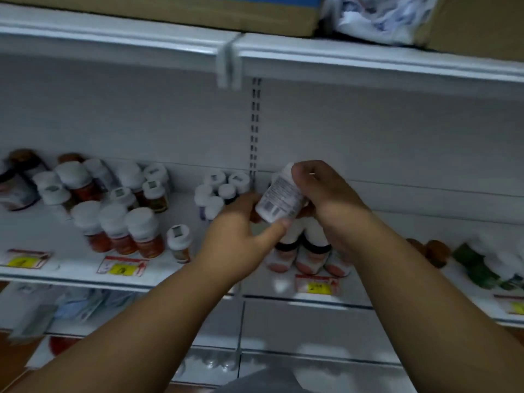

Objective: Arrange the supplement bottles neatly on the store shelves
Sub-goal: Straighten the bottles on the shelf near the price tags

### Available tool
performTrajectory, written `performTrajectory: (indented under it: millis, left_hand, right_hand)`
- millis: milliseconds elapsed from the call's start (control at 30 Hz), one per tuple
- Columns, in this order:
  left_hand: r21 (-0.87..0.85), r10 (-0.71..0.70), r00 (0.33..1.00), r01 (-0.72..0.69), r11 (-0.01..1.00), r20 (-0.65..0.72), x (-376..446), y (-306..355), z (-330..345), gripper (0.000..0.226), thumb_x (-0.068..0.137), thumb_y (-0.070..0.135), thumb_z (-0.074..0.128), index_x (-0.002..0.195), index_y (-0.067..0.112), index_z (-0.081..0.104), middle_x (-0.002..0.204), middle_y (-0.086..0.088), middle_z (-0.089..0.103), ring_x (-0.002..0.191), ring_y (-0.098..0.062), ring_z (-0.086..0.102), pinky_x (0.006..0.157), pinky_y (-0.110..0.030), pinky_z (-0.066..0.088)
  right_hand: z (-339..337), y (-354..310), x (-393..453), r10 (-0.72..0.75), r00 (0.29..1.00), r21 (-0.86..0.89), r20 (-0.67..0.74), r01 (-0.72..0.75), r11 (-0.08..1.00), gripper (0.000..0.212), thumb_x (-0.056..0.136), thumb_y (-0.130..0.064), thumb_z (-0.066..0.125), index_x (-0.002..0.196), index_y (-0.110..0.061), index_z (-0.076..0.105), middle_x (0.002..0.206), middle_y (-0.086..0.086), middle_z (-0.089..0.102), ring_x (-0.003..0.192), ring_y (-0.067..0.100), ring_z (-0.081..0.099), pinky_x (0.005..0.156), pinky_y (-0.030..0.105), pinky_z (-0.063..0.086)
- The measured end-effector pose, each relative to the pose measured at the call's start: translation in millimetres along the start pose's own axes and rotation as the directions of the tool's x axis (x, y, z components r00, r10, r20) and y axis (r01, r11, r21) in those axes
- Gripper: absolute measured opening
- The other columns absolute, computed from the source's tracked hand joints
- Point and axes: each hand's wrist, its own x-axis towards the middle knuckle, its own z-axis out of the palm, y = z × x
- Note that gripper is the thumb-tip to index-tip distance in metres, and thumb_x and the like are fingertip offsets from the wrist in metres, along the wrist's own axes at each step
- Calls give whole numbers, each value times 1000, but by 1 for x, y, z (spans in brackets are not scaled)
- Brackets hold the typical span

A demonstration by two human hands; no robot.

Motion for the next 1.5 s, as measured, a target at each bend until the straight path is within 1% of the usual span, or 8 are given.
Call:
performTrajectory:
  millis: [100, 233, 367, 500, 867, 1000, 1133, 1500]
  left_hand:
    - [-477, -230, 951, 302, 825, 205, -29, -28, -55, 43, 75, 54, 60, 92, 17, 72, 86, -3, 74, 82, -15, 69, 74, -27, 51]
    - [-613, -247, 913, 401, 681, 324, -64, -66, -111, 53, 78, 60, 55, 100, 16, 72, 93, -15, 72, 86, -30, 66, 73, -37, 50]
    - [-511, -316, 921, 389, 766, 228, -91, -89, -155, 60, 77, 75, 51, 113, 29, 65, 96, -2, 71, 91, -22, 65, 82, -44, 49]
    - [-419, -325, 939, 343, 841, 117, -115, -99, -189, 53, 73, 78, 52, 115, 46, 58, 106, 8, 69, 98, -9, 64, 82, -34, 48]
    - [-114, -439, 862, 424, 898, -252, -187, -120, -263, 51, 85, 43, 66, 130, 23, 49, 108, 3, 60, 90, -4, 57, 80, -12, 46]
    - [-43, -449, 835, 461, 887, -319, -215, -142, -305, 59, 81, 61, 58, 131, 29, 48, 114, 12, 63, 100, -7, 60, 86, -33, 52]
    - [-54, -464, 795, 483, 874, -390, -237, -180, -366, 67, 76, 71, 53, 132, 35, 45, 112, 16, 61, 98, -5, 60, 83, -36, 55]
    - [12, -489, 840, 506, 862, -235, -208, -301, -537, 70, 71, 81, 48, 130, 44, 43, 105, 22, 57, 95, 4, 56, 82, -29, 55]
  right_hand:
    - [61, -5, -23, -21, 984, 274, 177, -28, 961, 30, 82, -32, 60, 109, -19, 65, 105, 11, 69, 94, 28, 67, 76, 44, 54]
    - [128, -17, -42, -58, 974, 317, 218, -14, 948, 21, 89, -19, 59, 109, -12, 63, 98, 14, 66, 88, 29, 64, 69, 41, 52]
    - [173, -28, -53, -52, 980, 229, 193, 6, 973, 13, 91, -20, 63, 103, -17, 60, 85, 0, 70, 82, 21, 66, 64, 38, 52]
    - [210, -36, -55, -89, 964, 164, 250, 48, 985, 12, 90, -23, 65, 100, -20, 61, 83, -1, 69, 75, 16, 63, 61, 34, 50]
    - [331, -15, -48, -196, 798, 100, 570, 169, 980, 25, 71, -38, 71, 93, -35, 58, 80, -13, 64, 71, 5, 57, 61, 23, 50]
    - [398, -15, -59, -228, 710, 73, 666, 243, 967, 32, 67, -50, 70, 95, -40, 58, 92, -13, 67, 83, 7, 65, 73, 30, 56]
    - [476, -25, -59, -247, 658, 44, 711, 309, 950, 34, 67, -52, 70, 97, -41, 57, 96, -14, 67, 85, 7, 67, 67, 29, 57]
    - [630, -57, -21, -244, 779, -165, 577, 404, 900, 40, 77, -41, 71, 110, -43, 49, 106, -20, 61, 87, -8, 61, 64, 8, 48]
